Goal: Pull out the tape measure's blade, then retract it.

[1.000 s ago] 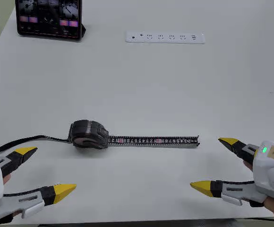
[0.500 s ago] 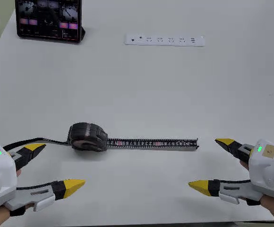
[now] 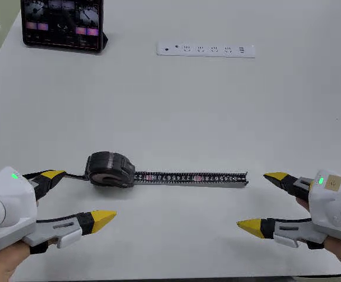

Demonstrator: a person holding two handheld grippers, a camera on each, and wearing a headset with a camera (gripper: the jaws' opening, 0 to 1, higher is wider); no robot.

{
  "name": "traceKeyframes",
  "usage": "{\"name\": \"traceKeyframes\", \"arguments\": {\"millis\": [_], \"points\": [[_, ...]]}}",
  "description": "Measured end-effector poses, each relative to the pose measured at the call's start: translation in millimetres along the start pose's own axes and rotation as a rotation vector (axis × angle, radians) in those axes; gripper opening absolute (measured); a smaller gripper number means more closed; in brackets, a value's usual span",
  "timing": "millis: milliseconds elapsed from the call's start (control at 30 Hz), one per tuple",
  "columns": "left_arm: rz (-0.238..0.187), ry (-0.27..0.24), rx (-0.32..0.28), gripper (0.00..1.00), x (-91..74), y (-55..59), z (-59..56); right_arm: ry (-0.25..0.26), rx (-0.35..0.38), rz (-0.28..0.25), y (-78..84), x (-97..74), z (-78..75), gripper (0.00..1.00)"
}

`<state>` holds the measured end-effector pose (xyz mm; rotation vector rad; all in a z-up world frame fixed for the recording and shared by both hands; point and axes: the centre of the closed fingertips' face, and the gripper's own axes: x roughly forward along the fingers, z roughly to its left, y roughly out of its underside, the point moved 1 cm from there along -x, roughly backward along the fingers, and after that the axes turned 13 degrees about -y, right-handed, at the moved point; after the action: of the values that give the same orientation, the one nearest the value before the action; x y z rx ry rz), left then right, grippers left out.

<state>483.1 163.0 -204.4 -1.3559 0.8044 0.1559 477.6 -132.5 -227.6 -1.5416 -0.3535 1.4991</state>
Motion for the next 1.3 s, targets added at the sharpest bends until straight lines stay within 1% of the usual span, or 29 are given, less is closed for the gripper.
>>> {"name": "traceKeyframes", "arguments": {"millis": [133,233,500,667,833,1033,1300], "points": [[0.000,-0.001,-0.012,0.78,4.3,-2.1,-0.6,0.001,-0.003,0.009,0.5,-1.2,-3.3,0.69],[-0.008,0.006,-0.034,0.78,6.2,-4.6,-2.9,0.004,-0.008,0.021,1.8,-1.8,-6.7,0.68],[-0.009,0.009,-0.082,0.78,12.4,-7.3,-5.6,0.004,-0.026,0.046,4.3,-1.9,-14.8,0.68],[-0.007,0.016,-0.094,0.78,15.3,-6.6,-7.8,0.004,-0.031,0.054,3.9,-3.1,-17.3,0.68],[-0.011,0.017,-0.119,0.78,17.9,-7.2,-8.5,0.007,-0.031,0.062,5.3,-3.7,-20.7,0.67],[-0.010,0.022,-0.118,0.78,20.5,-7.3,-11.1,-0.003,-0.035,0.072,7.2,-3.2,-22.1,0.65],[-0.022,0.021,-0.133,0.77,24.7,-12.6,-15.3,-0.004,-0.036,0.083,6.3,-4.5,-23.8,0.64]]}}
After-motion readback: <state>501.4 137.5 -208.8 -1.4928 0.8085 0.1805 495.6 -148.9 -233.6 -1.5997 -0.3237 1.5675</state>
